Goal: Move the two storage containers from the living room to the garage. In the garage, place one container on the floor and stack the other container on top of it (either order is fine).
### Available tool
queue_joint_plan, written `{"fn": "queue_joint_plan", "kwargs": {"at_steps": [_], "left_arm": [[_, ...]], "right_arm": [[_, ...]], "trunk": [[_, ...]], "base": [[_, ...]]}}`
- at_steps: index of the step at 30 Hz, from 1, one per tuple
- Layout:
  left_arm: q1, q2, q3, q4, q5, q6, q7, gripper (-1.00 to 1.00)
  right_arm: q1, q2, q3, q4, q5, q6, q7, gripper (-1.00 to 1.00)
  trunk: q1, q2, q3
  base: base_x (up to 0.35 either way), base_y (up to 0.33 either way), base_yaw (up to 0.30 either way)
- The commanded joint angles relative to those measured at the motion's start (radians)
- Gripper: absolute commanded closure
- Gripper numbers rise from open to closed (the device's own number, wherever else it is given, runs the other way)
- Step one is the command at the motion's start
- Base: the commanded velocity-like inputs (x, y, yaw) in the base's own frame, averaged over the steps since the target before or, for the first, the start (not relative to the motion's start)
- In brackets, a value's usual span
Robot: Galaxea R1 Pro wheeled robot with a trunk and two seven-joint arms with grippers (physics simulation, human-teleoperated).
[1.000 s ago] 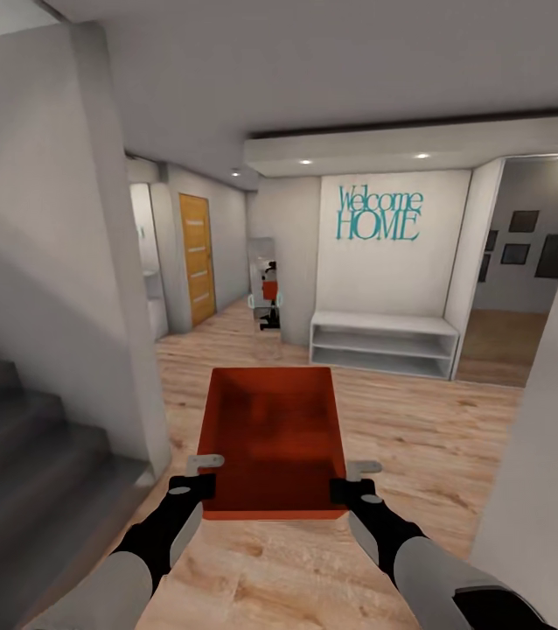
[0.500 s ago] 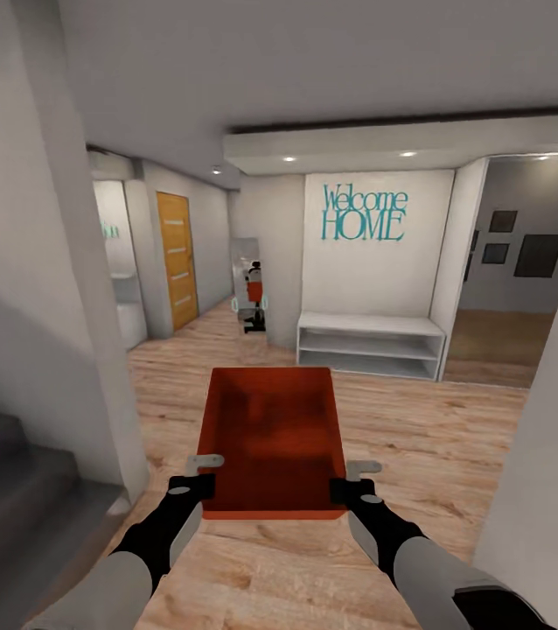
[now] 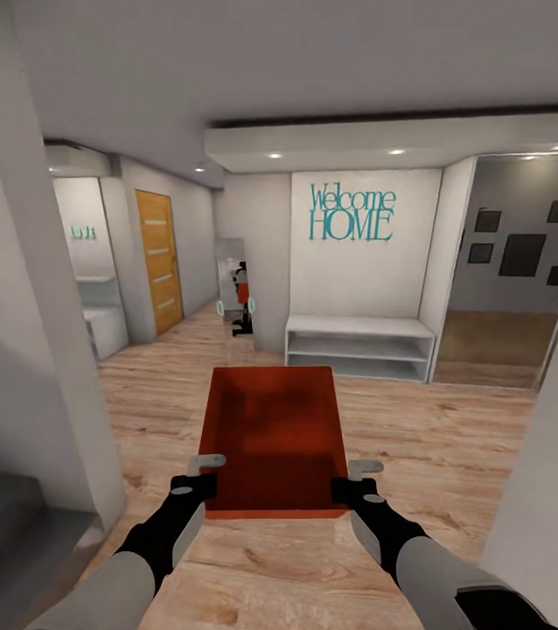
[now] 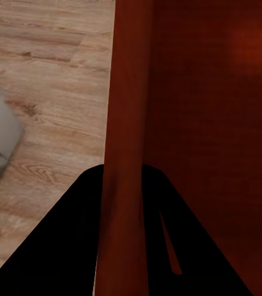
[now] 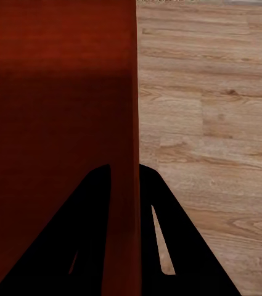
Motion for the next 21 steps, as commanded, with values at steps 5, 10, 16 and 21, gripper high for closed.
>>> {"fn": "queue_joint_plan", "kwargs": {"at_steps": [5, 10, 16, 21], "left_arm": [[0.001, 0.012, -0.007, 0.0, 0.019, 0.008, 0.051, 1.0], [0.001, 0.012, -0.007, 0.001, 0.022, 0.01, 0.053, 1.0], [0.0, 0.012, -0.007, 0.001, 0.023, 0.013, 0.053, 1.0], [0.001, 0.012, -0.006, 0.002, 0.023, 0.014, 0.053, 1.0]], "right_arm": [[-0.001, -0.005, -0.012, -0.002, 0.012, -0.036, -0.082, 1.0], [0.0, -0.005, -0.012, -0.002, 0.012, -0.036, -0.082, 1.0], [-0.001, -0.004, -0.012, -0.002, 0.012, -0.036, -0.082, 1.0], [-0.001, -0.005, -0.012, -0.003, 0.012, -0.036, -0.082, 1.0]], "trunk": [[0.001, -0.001, 0.0], [0.001, -0.001, 0.0], [0.001, -0.001, 0.0], [0.001, -0.001, 0.0]], "base": [[0.048, 0.0, -0.001], [0.091, 0.0, 0.0], [0.289, 0.0, 0.0], [0.32, 0.0, 0.0]]}}
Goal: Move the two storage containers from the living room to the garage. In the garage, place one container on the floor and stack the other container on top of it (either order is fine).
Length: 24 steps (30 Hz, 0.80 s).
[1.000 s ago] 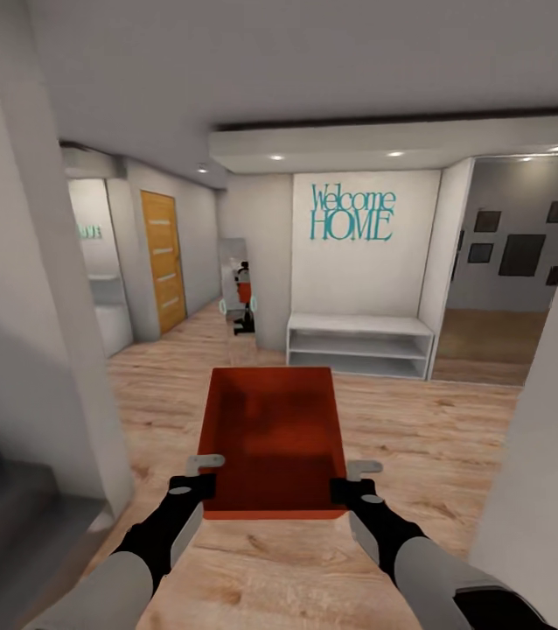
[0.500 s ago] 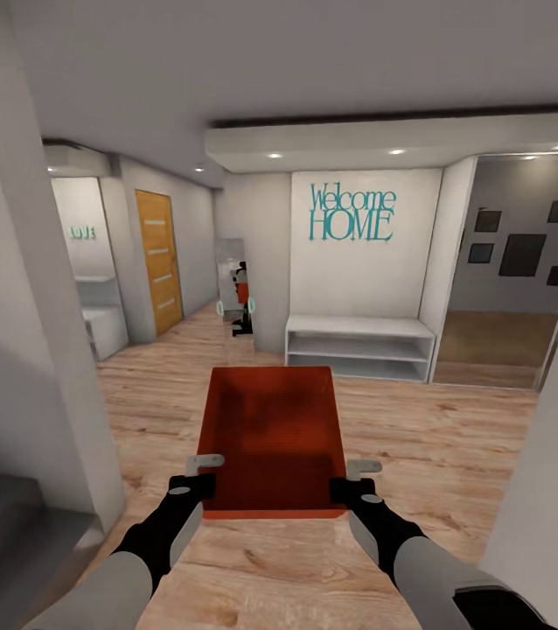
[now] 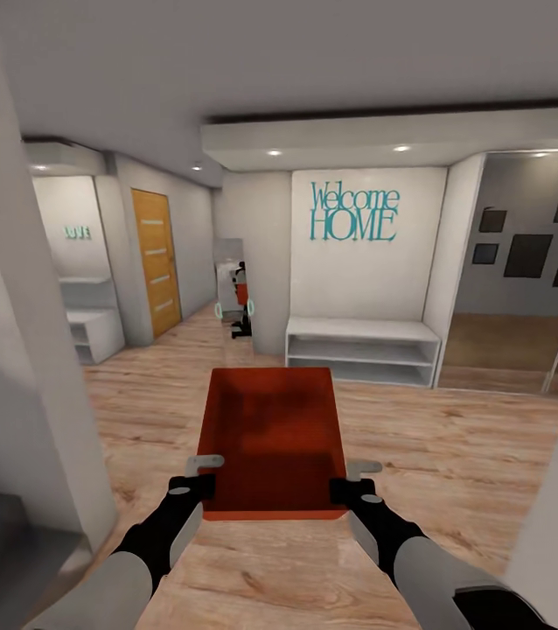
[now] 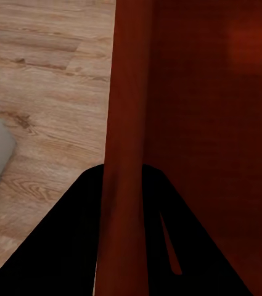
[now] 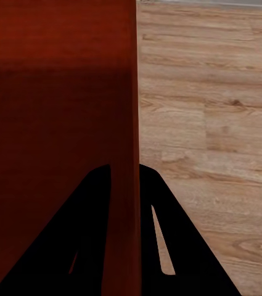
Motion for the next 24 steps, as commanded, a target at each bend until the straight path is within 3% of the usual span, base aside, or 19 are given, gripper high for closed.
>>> {"fn": "queue_joint_plan", "kwargs": {"at_steps": [1, 24], "left_arm": [[0.0, 0.002, -0.001, 0.001, 0.008, 0.008, 0.06, 1.0], [0.0, 0.003, -0.001, 0.001, 0.01, 0.008, 0.059, 1.0]], "right_arm": [[-0.001, -0.012, -0.015, -0.003, 0.013, -0.044, -0.071, 1.0], [0.0, -0.012, -0.016, -0.002, 0.013, -0.049, -0.072, 1.0]], "trunk": [[0.001, -0.001, 0.0], [0.001, -0.001, 0.0]], "base": [[0.322, 0.0, 0.0], [0.323, 0.0, 0.0]]}}
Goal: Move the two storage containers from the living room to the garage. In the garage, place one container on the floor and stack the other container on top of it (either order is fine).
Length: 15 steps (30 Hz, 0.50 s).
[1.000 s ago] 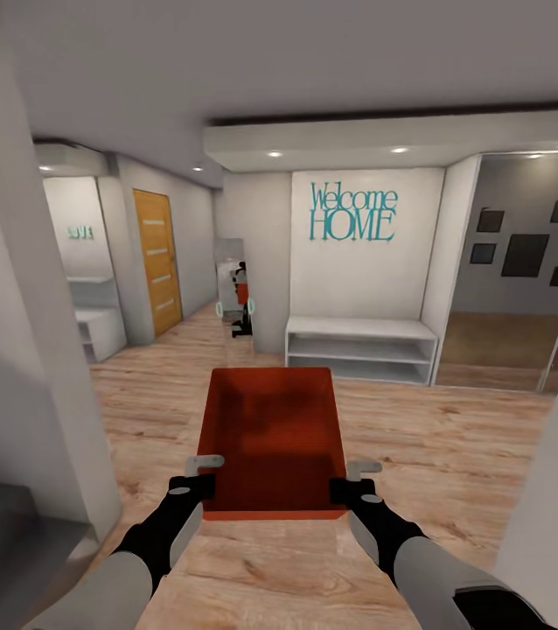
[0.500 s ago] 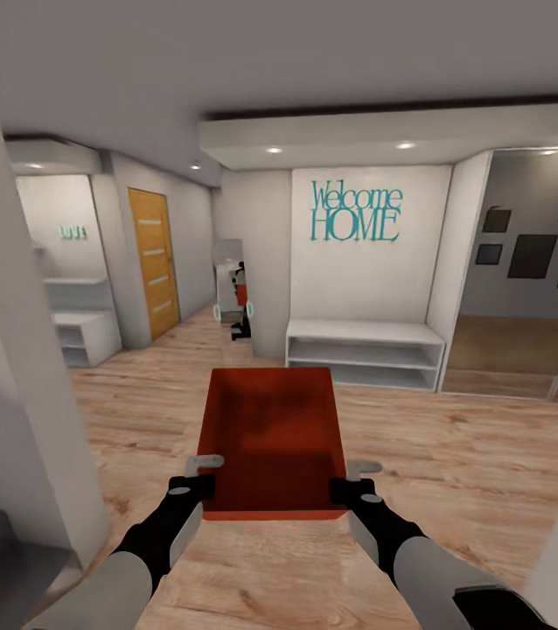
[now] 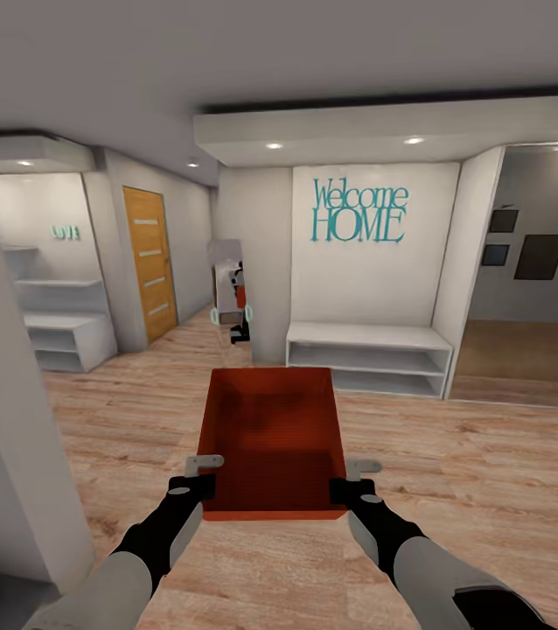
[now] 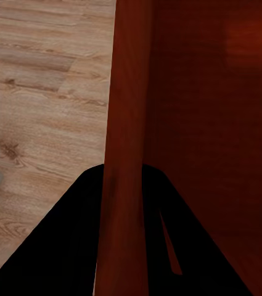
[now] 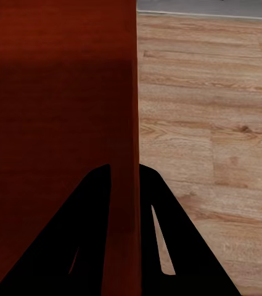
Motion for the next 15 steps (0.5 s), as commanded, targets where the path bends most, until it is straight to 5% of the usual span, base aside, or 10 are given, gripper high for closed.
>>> {"fn": "queue_joint_plan", "kwargs": {"at_steps": [1, 15], "left_arm": [[0.0, 0.002, 0.0, 0.001, 0.008, 0.008, 0.059, 1.0], [0.0, 0.004, 0.001, 0.001, 0.009, 0.0, 0.053, 1.0]], "right_arm": [[0.0, -0.013, -0.016, -0.003, 0.013, -0.048, -0.071, 1.0], [-0.001, -0.013, -0.017, -0.004, 0.012, -0.052, -0.072, 1.0]], "trunk": [[0.001, -0.001, 0.0], [0.001, -0.001, 0.0]], "base": [[0.323, 0.0, 0.0], [0.323, 0.0, 0.0]]}}
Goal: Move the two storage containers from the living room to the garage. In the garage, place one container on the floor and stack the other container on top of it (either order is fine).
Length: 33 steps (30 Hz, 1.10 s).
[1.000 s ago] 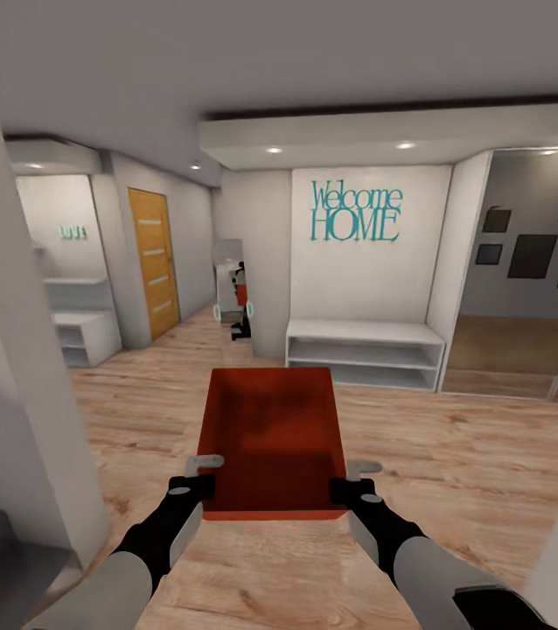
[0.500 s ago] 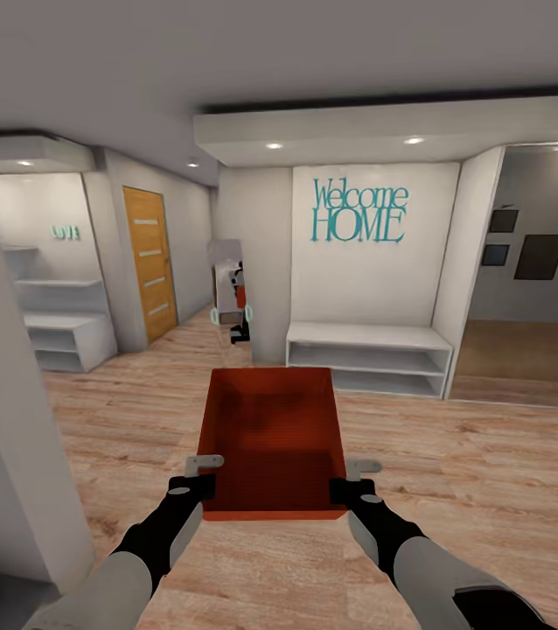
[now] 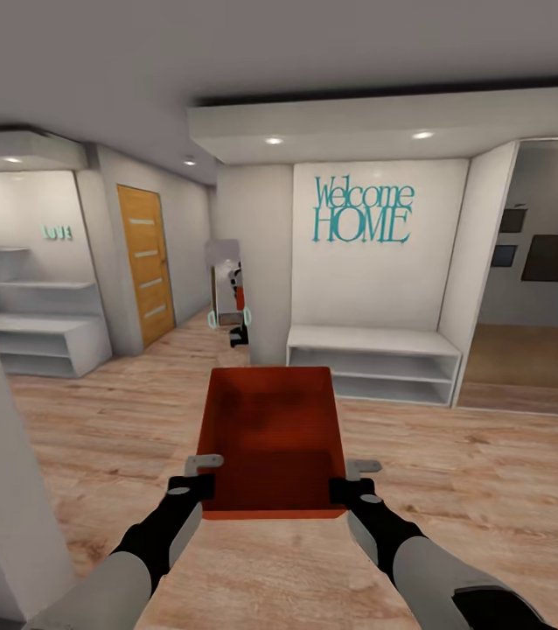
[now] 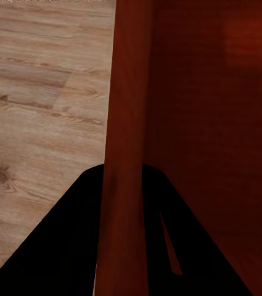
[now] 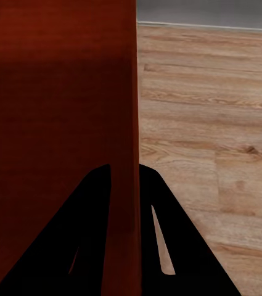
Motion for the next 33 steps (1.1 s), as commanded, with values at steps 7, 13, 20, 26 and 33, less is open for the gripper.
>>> {"fn": "queue_joint_plan", "kwargs": {"at_steps": [7, 13, 20, 26, 33], "left_arm": [[0.0, 0.005, 0.002, -0.004, 0.009, 0.006, 0.054, 1.0], [0.0, 0.006, 0.002, -0.006, 0.032, 0.006, 0.054, 1.0], [0.0, 0.026, 0.0, 0.001, 0.106, 0.005, 0.051, 1.0], [0.0, 0.028, 0.0, 0.002, 0.11, 0.005, 0.051, 1.0], [0.0, 0.029, -0.001, 0.003, 0.11, 0.005, 0.051, 1.0]], "right_arm": [[-0.001, -0.014, -0.019, -0.003, 0.012, -0.046, -0.066, 1.0], [-0.001, -0.013, -0.02, -0.003, 0.012, -0.047, -0.066, 1.0], [-0.001, -0.015, -0.021, -0.003, 0.012, -0.047, -0.067, 1.0], [-0.001, -0.014, -0.022, -0.004, 0.012, -0.048, -0.067, 1.0], [-0.001, -0.014, -0.022, -0.004, 0.012, -0.048, -0.066, 1.0]], "trunk": [[0.001, -0.001, 0.0], [0.001, -0.001, 0.0], [0.001, -0.001, 0.0], [0.001, -0.001, 0.0], [0.001, -0.001, 0.0]], "base": [[0.323, 0.0, 0.0], [0.323, 0.0, 0.0], [0.323, 0.0, 0.0], [0.323, 0.0, 0.0], [0.323, 0.0, 0.0]]}}
